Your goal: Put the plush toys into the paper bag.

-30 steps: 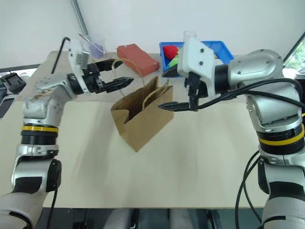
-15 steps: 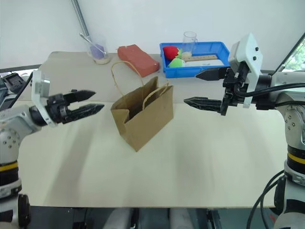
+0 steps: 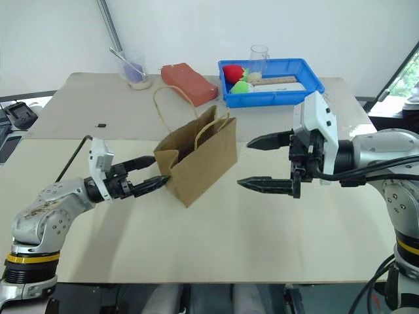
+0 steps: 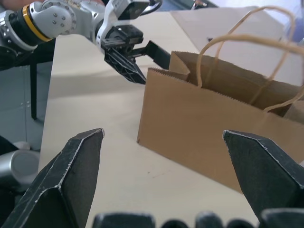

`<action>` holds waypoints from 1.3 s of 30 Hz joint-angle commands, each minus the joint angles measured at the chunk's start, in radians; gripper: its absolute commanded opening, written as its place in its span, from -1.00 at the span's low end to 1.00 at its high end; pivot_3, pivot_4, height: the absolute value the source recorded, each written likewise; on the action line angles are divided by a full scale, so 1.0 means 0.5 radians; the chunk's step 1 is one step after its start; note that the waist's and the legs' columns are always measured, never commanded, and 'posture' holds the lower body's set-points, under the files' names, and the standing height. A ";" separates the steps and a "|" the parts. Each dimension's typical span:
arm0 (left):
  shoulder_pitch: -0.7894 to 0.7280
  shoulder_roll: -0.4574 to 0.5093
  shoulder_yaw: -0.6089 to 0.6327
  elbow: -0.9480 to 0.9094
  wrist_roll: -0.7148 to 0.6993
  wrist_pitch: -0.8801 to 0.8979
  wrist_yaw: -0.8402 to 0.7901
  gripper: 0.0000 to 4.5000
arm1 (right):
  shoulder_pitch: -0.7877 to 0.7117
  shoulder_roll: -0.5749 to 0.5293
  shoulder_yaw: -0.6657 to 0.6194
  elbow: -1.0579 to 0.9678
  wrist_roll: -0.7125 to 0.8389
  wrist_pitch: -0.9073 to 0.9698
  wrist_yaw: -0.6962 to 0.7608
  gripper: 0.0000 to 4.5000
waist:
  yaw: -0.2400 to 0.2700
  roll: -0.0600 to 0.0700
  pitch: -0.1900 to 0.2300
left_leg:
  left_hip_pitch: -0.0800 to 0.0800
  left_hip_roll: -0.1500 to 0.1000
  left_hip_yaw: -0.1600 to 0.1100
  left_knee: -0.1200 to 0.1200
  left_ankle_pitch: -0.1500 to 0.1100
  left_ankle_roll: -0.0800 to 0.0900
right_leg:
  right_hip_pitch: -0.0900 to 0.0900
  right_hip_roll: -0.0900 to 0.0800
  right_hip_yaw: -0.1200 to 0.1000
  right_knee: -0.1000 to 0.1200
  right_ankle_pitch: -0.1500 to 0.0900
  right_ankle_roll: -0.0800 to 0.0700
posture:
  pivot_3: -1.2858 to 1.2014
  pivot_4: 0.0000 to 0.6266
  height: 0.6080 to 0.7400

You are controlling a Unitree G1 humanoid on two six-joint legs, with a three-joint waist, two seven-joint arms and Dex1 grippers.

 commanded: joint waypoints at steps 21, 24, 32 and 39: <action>-0.014 -0.358 -0.254 -0.143 0.227 -0.257 0.392 1.00 | 0.119 -0.064 0.033 -0.088 -0.004 -0.084 -0.004 0.98 | 0.006 0.000 0.000 | 0.000 0.000 0.000 0.000 0.000 0.000 | 0.001 0.000 0.000 0.000 0.000 0.000 | 0.03 -0.52 1.00; -0.030 -0.432 -0.266 -0.152 0.249 -0.263 0.481 1.00 | 0.136 -0.074 0.041 -0.089 -0.013 -0.102 0.001 0.98 | 0.005 0.000 0.000 | 0.000 0.000 0.000 0.001 0.000 0.000 | 0.001 0.000 0.000 0.000 0.000 0.000 | 0.03 -0.52 1.00; -0.043 -0.603 -0.338 -0.133 0.358 -0.274 0.721 0.89 | 0.114 -0.063 0.068 -0.088 0.001 -0.117 -0.020 0.99 | 0.007 -0.001 0.000 | 0.000 -0.001 0.000 0.001 0.000 0.000 | 0.001 0.000 0.001 0.000 0.000 0.000 | 0.03 -0.52 1.00; -0.074 -0.638 -0.377 -0.079 0.392 -0.285 0.718 -0.44 | 0.093 -0.051 0.070 -0.065 -0.017 -0.159 -0.049 1.00 | 0.006 -0.001 0.000 | 0.000 -0.001 0.000 0.001 0.000 0.000 | 0.002 0.000 0.001 0.000 0.000 0.000 | 0.03 -0.52 1.00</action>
